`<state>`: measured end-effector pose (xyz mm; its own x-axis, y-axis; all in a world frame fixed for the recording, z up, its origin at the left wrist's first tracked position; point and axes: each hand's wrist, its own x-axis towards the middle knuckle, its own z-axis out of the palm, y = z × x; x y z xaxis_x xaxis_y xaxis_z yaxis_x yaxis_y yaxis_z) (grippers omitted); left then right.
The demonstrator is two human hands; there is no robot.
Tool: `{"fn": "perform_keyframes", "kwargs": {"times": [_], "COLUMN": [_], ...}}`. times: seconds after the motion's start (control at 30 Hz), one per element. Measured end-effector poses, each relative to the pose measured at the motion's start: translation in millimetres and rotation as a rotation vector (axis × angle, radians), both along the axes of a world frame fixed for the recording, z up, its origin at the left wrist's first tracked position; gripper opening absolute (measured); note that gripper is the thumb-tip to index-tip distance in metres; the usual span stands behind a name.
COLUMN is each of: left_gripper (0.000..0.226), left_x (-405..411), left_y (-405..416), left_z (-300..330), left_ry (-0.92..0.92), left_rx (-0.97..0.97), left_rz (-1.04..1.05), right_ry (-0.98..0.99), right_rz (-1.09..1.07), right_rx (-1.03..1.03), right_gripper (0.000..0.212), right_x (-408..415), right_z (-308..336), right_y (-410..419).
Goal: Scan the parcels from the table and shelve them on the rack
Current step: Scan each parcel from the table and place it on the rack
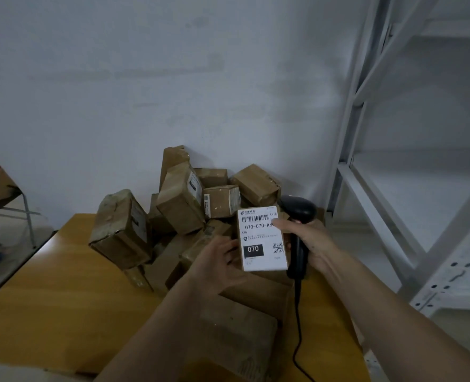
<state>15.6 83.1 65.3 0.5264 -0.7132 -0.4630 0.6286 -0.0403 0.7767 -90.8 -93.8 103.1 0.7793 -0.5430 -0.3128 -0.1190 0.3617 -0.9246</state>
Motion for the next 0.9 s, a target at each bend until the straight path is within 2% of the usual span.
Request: {"fn": "perform_keyframes", "kwargs": {"times": [0.03,0.13,0.2,0.27,0.33,0.43,0.53,0.8,0.9], "left_gripper": [0.047,0.029,0.035,0.044,0.054,0.044,0.048,0.071,0.070], "left_x": [3.7,3.1,6.2,12.1,20.2,27.3,37.3,52.1,55.9], "left_y": [3.5,8.6,5.1,1.9,1.4,6.8,10.5,23.7,28.6], "left_z": [3.3,16.1,14.6,12.9,14.7,27.2,34.8,41.0,36.8], "left_ry": [-0.054,-0.228,-0.284,-0.297,-0.267,-0.238,-0.305,-0.462,-0.484], "left_rx": [-0.010,0.063,0.112,0.108,0.106,0.107,0.126,0.211,0.210], "left_rz": [-0.060,-0.247,-0.271,-0.187,0.012,0.228,0.321,0.316,0.263], "right_ry": [0.015,0.024,0.004,-0.025,-0.036,-0.037,-0.039,-0.020,0.009], "right_rz": [0.013,0.055,0.075,0.057,0.007,-0.003,0.094,0.077,0.064], "right_rx": [-0.041,-0.123,-0.143,-0.207,-0.318,-0.449,-0.464,-0.495,-0.499], "right_gripper": [0.033,0.034,0.037,0.039,0.037,0.024,0.014,0.010,0.013], "right_x": [-0.2,2.7,5.6,8.3,9.1,4.2,-1.6,-8.0,-11.9], "right_z": [0.8,3.2,5.5,8.3,12.5,22.3,28.8,32.7,31.4], "right_y": [0.3,6.2,13.5,20.9,29.4,47.2,71.4,111.2,119.5]}}
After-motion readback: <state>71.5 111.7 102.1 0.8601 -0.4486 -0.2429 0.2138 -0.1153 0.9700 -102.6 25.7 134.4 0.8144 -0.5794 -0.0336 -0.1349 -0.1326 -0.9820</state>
